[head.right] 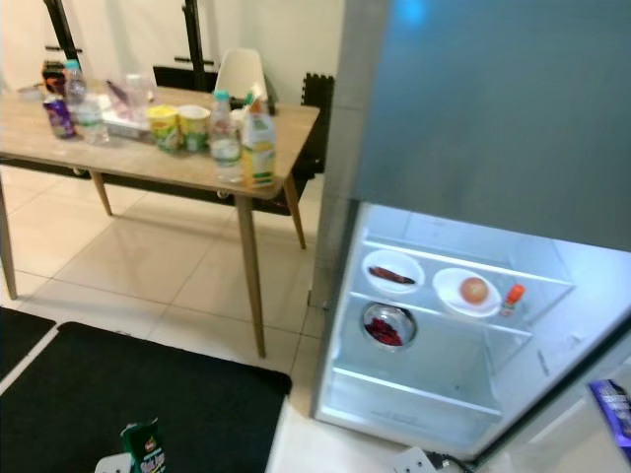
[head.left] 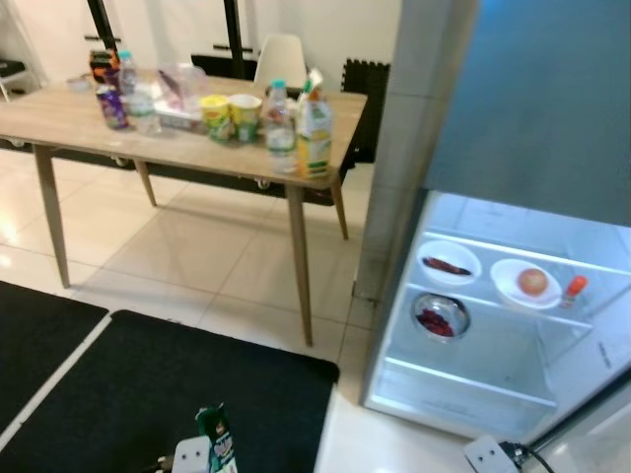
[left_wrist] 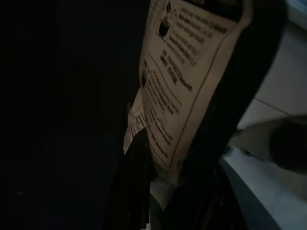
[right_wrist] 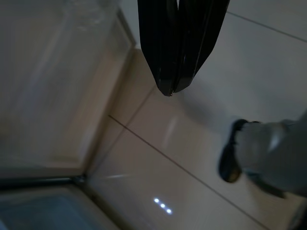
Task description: Restocking fridge
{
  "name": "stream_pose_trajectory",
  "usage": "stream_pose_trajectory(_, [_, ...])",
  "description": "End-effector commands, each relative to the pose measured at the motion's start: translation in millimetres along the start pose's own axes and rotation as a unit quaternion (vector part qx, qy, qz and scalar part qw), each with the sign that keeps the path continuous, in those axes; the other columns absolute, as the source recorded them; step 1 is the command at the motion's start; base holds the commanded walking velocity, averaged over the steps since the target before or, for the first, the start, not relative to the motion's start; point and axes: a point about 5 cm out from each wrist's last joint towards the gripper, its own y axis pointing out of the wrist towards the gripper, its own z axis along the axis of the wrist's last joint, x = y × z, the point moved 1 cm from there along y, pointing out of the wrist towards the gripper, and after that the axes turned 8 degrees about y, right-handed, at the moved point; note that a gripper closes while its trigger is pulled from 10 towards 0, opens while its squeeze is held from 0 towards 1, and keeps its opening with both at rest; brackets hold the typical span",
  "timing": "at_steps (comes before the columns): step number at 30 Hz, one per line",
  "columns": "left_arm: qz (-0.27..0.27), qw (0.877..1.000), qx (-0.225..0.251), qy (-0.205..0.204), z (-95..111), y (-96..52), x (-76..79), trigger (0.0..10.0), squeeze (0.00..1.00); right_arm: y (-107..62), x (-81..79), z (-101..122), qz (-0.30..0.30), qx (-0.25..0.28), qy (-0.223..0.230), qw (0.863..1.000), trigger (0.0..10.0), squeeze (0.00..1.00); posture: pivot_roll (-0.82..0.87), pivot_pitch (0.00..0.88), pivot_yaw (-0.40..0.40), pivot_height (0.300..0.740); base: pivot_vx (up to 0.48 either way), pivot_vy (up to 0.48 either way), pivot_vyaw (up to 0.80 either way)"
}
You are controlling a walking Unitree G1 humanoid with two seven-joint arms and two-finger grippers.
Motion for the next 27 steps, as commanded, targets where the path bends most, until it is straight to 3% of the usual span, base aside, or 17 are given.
stream_pose_trajectory(1, [0.004, 1.0, 0.004, 0.008, 2.6, -0.2, -3.1, 10.0, 0.0, 0.8, -4.1, 1.3, 0.001, 0.004, -0.001, 1.0, 10.0, 0.0, -0.09, 0.0, -0.039, 0.74, 0.0, -0.454, 0.0])
stream_pose_trajectory(9, [0.003, 1.0, 0.004, 0.014, 3.6, -0.1, -3.5, 10.0, 0.0, 1.1, -6.7, 3.7, 0.006, 0.013, 0.015, 1.0, 10.0, 0.0, -0.09, 0.0, -0.037, 0.74, 0.0, -0.425, 0.0])
stream_pose_trajectory(25, [0.005, 1.0, 0.002, 0.014, 2.0, 0.0, -1.8, 10.0, 0.0, 1.7, -10.9, 9.2, 0.014, 0.03, 0.03, 0.999, 10.0, 0.0, -0.1, 0.0, -0.036, 0.74, 0.0, 0.0, 0.0])
stream_pose_trajectory(27, [0.004, 1.0, 0.003, 0.015, 2.4, 0.2, -1.1, 10.0, 0.0, 1.9, -12.0, 9.7, 0.018, 0.03, 0.033, 0.999, 10.0, 0.0, -0.1, 0.0, -0.034, 0.74, 0.0, 0.0, -0.8])
